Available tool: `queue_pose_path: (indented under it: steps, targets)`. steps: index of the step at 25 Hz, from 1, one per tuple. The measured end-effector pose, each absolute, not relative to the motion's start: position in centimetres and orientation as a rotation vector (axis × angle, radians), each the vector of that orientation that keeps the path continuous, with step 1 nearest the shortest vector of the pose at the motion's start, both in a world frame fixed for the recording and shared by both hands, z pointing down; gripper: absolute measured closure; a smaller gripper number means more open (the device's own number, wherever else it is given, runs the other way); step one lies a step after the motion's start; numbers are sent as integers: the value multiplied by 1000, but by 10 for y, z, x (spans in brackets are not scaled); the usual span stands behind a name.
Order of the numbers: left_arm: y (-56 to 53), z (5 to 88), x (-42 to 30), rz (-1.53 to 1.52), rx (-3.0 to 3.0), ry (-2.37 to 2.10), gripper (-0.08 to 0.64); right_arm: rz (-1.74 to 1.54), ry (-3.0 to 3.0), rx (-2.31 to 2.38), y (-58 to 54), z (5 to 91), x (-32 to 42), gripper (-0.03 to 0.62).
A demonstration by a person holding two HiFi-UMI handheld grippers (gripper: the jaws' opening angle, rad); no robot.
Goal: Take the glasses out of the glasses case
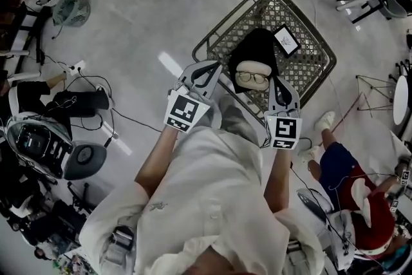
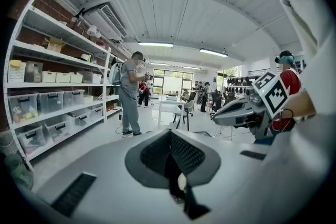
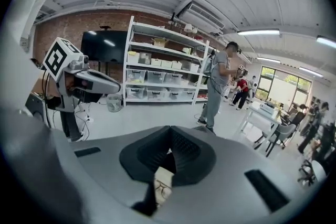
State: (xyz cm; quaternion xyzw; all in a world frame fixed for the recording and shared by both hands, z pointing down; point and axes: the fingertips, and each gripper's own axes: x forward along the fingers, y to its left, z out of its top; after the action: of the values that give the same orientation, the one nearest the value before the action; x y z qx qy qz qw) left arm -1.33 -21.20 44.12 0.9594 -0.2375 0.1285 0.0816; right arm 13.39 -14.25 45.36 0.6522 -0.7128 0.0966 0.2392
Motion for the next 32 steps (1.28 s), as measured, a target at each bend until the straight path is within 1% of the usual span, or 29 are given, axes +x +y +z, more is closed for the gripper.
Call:
queue_pose_path:
  steps: [7,21,32]
  targets:
    - [-213,481,-8,508,2807,-734,548,374,-1982,1655,-146,511,146,586]
    - [-202,529,13,635,2691,-725,548,543,-2011,1450,-130,577,148,586]
    - [-202,557,29,664,2653,-698,548,589,-2028,1370,-133,611,152,584]
